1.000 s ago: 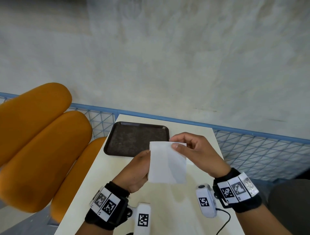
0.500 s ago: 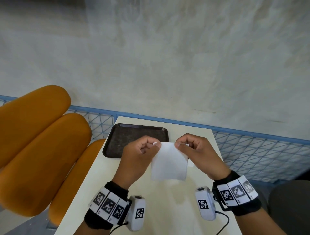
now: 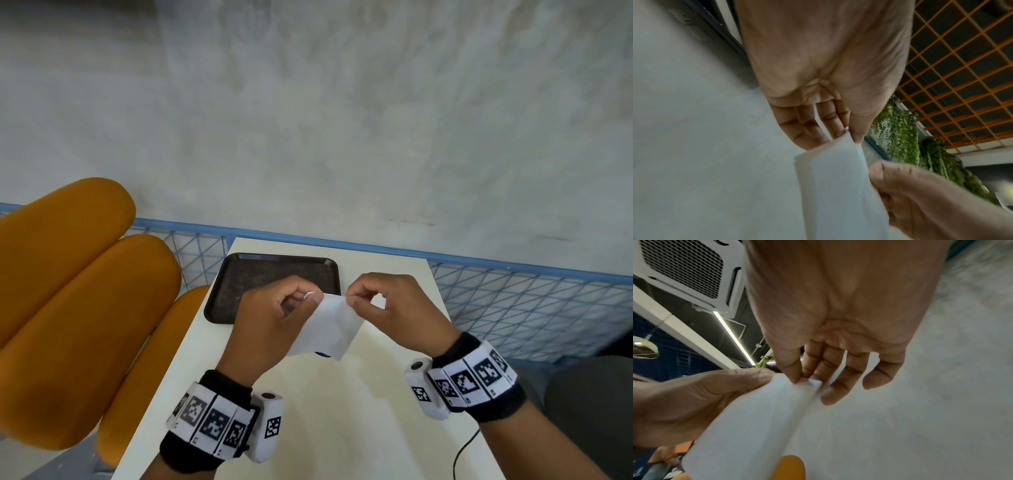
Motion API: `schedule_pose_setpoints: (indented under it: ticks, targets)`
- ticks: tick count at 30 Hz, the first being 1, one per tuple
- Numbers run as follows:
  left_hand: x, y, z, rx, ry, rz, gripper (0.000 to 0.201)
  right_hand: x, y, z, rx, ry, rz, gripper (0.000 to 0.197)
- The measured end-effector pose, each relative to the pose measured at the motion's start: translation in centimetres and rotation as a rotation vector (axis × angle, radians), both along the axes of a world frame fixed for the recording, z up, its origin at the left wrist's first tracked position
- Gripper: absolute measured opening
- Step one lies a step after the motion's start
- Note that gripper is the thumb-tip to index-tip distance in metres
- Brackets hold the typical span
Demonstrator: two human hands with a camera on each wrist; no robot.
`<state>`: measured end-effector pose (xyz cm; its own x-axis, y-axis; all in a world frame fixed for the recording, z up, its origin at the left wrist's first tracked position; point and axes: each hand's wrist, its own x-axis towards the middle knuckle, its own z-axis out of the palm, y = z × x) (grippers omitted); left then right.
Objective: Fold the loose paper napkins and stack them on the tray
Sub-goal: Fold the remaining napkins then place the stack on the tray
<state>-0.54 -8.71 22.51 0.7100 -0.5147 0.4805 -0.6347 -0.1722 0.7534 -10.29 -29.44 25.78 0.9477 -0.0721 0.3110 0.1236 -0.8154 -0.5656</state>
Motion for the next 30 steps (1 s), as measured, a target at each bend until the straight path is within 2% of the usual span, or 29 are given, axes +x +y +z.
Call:
schedule_pose_setpoints:
  ticks: [2, 5, 8, 11, 13, 16, 19, 24, 27, 30]
  targets:
    - [0.0, 0.4, -0.1, -0.003, 0.105, 0.001, 0.006, -0.6, -0.9, -0.5, 0.058, 0.007, -0.038, 0.023]
    - [-0.1, 0.2, -0.8, -0.046, 0.204, 0.002, 0.008, -1.0, -0.9, -1.7, 0.167, 0.022, -0.093, 0.024]
    - [-0.4, -0.5, -1.3, -0.116, 0.318, 0.039, 0.007, -0.8, 0.7, -3.1, 0.510, -0.046, -0.155, 0.006]
    - [-1.0, -1.5, -1.7, -0.171, 0.372, 0.094, 0.012, -0.5, 3.1, -4.7, 0.775, -0.054, -0.251, 0.030]
    - [-1.5, -2.3, -1.9, -0.184, 0.390, 0.128, 0.016, -0.2, 4.5, -5.4, 0.836, -0.091, -0.310, 0.030]
    - [-2.0, -3.4, -2.9, -0.219, 0.470, 0.199, 0.024, 0.2, 5.4, -5.9, 0.786, -0.192, -0.463, 0.033]
    - [-2.6, -4.3, -4.1, -0.174, 0.578, 0.206, 0.043, 0.4, 5.5, -6.1, 0.709, -0.247, -0.558, 0.040]
    - [-2.2, -4.8, -5.0, -0.042, 0.392, 0.258, 0.051, 0.3, 4.7, -7.0, 0.388, -0.341, -0.605, 0.035]
    - [-2.4, -5.1, -5.2, -0.029, 0.313, 0.275, 0.048, 0.2, 4.2, -7.2, 0.329, -0.366, -0.607, 0.031]
    - [-3.2, -5.7, -4.4, -0.098, 0.237, 0.261, 0.045, 0.2, 3.1, -8.2, 0.285, -0.348, -0.613, 0.028]
